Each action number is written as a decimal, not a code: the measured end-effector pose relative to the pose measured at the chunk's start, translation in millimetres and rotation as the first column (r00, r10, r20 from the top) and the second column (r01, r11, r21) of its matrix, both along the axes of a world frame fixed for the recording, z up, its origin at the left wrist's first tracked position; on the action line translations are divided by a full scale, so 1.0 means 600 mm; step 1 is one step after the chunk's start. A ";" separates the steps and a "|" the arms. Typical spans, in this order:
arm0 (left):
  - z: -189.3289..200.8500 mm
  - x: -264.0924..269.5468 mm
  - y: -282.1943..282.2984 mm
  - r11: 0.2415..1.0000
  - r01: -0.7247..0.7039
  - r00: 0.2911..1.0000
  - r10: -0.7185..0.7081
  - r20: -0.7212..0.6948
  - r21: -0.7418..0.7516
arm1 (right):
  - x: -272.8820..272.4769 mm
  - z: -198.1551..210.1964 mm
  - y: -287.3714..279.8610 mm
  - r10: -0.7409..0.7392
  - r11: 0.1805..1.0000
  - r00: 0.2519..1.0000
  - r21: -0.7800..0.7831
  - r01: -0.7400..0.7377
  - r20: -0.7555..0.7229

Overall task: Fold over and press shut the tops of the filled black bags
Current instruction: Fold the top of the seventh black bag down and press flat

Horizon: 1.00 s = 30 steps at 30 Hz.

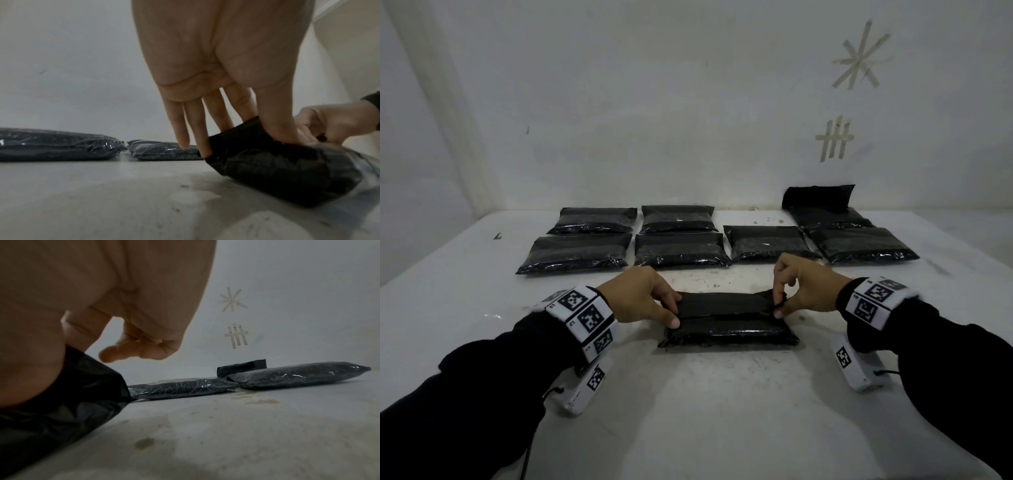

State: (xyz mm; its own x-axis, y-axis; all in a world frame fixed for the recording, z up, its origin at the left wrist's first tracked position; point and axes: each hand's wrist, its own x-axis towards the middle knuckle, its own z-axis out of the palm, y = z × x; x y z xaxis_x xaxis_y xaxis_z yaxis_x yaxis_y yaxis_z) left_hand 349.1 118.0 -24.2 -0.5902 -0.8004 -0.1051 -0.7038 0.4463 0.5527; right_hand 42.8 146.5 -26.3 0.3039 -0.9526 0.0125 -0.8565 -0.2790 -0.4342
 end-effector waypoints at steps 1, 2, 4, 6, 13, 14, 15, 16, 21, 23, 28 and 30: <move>0.002 -0.001 0.004 1.000 0.010 1.000 -0.010 0.018 -0.017 | 0.002 0.002 0.002 0.011 1.000 1.000 -0.002 -0.011 -0.019; 0.005 -0.002 0.008 0.999 0.015 0.999 -0.013 0.048 -0.045 | 0.002 0.004 0.003 0.026 1.000 0.999 0.004 -0.026 -0.033; 0.009 -0.006 0.016 0.985 0.024 0.983 0.008 0.186 -0.170 | 0.003 0.008 0.007 0.046 0.999 0.997 0.023 -0.044 -0.068; 0.011 -0.010 0.024 0.955 0.078 0.947 0.018 0.320 -0.285 | 0.004 0.011 0.011 0.049 0.999 0.993 0.019 -0.047 -0.110; 0.009 -0.009 0.031 0.939 0.176 0.955 -0.091 0.282 -0.295 | 0.013 0.024 0.025 0.066 0.998 0.978 0.033 -0.061 -0.200; 0.009 -0.009 0.032 0.939 0.175 0.958 -0.094 0.271 -0.295 | 0.013 0.026 0.028 0.053 0.998 0.977 0.040 -0.045 -0.205; 0.008 -0.009 0.033 0.939 0.170 0.960 -0.089 0.266 -0.298 | 0.011 0.028 0.031 0.046 0.998 0.976 0.042 -0.038 -0.215; 0.008 -0.009 0.035 0.940 0.158 0.962 -0.078 0.261 -0.303 | 0.011 0.029 0.036 0.047 0.998 0.973 0.040 -0.039 -0.228; 0.004 -0.002 0.044 0.929 0.125 0.954 -0.016 0.301 -0.349 | 0.012 0.034 0.055 0.024 0.999 0.956 0.044 -0.012 -0.291; 0.004 -0.002 0.049 0.879 0.168 0.927 0.014 0.376 -0.446 | 0.011 0.030 0.058 0.002 0.999 0.944 0.051 0.016 -0.331; 0.007 -0.013 0.053 0.864 0.221 0.903 -0.006 0.430 -0.452 | 0.017 0.019 0.064 0.066 0.998 0.939 0.015 -0.065 -0.338; 0.008 -0.012 0.049 0.912 0.181 0.923 -0.028 0.384 -0.369 | 0.019 0.019 0.065 0.070 0.998 0.940 0.019 -0.068 -0.333</move>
State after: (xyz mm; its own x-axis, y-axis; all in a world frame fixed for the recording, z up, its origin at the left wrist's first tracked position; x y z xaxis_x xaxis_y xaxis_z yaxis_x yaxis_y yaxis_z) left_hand 341.7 147.4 -19.5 -0.6537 -0.7565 -0.0203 -0.7567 0.6529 0.0333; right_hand 54.2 185.6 -15.2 0.3544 -0.9288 -0.1080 -0.9314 -0.3404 -0.1291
